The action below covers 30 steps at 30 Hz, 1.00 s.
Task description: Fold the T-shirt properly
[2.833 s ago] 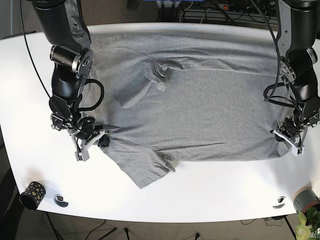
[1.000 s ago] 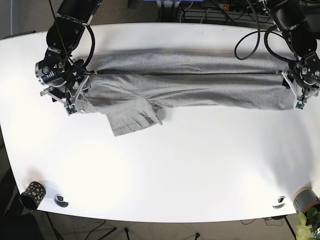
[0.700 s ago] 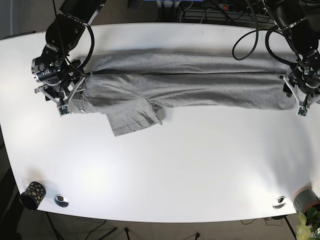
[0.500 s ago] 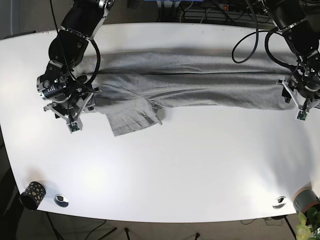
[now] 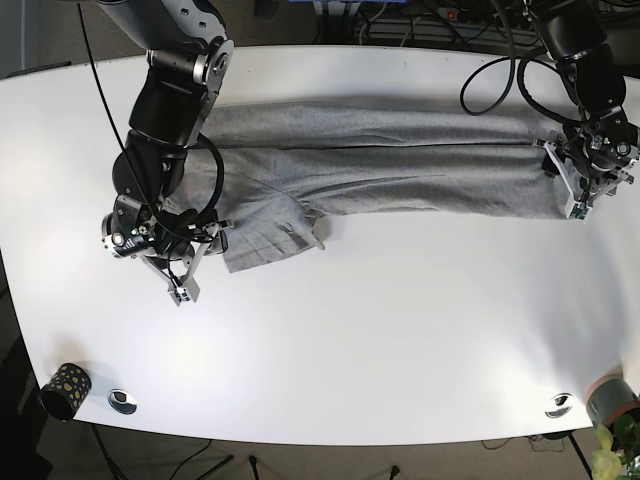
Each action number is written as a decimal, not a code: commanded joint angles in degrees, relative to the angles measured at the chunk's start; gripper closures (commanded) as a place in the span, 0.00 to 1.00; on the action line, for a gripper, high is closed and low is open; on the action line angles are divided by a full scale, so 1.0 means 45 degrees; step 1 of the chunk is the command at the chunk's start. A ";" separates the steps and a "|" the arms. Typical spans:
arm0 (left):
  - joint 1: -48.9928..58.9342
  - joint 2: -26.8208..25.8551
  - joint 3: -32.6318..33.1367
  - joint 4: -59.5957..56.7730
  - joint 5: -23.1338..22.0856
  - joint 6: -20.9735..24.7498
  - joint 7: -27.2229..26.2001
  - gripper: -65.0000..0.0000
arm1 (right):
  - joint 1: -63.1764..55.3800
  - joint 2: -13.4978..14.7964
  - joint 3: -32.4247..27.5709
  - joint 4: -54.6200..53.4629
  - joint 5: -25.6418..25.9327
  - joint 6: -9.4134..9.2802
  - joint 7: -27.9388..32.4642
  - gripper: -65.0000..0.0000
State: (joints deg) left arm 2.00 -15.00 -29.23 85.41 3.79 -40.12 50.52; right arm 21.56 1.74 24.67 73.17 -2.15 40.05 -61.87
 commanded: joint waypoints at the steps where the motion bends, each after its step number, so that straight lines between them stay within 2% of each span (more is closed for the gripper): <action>1: -0.0161 -0.0426 -0.0038 -0.0234 -0.0051 0.0026 -0.0121 0.43 | 0.0552 -0.0044 0.0018 -0.0152 0.0215 -0.0012 0.0219 0.44; 6: -0.0161 -0.0485 -0.0038 -0.0391 -0.0051 0.0026 -0.0121 0.43 | 0.0688 -0.0161 -0.0001 -0.0269 0.1563 -0.0012 0.0219 0.43; 10: -0.0161 -0.0485 -0.0038 -0.0391 -0.0051 0.0026 -0.0121 0.43 | 0.0708 -0.0201 -0.0021 -0.0953 0.2129 -0.0012 0.0669 0.43; 16: -0.0161 -0.0485 0.0001 -0.0391 -0.0051 0.0026 -0.0121 0.43 | 0.0708 -0.0122 -0.0040 -0.2203 0.2032 -0.0012 0.2153 0.44; 24: -0.0161 -0.0485 0.0001 -0.0430 -0.0051 0.0026 -0.0121 0.43 | 0.0727 0.0483 -0.0021 -0.2144 0.1641 -0.0012 0.2271 0.43; 30: -0.0161 -0.0485 0.0040 -0.0430 -0.0051 0.0026 -0.0121 0.43 | 0.0688 0.0874 -0.0021 -0.2730 0.1660 -0.0012 0.3365 0.43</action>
State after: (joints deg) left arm 1.58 -16.43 -29.17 83.18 2.52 -40.12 49.50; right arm 23.09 4.80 24.67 61.49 4.49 39.88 -48.10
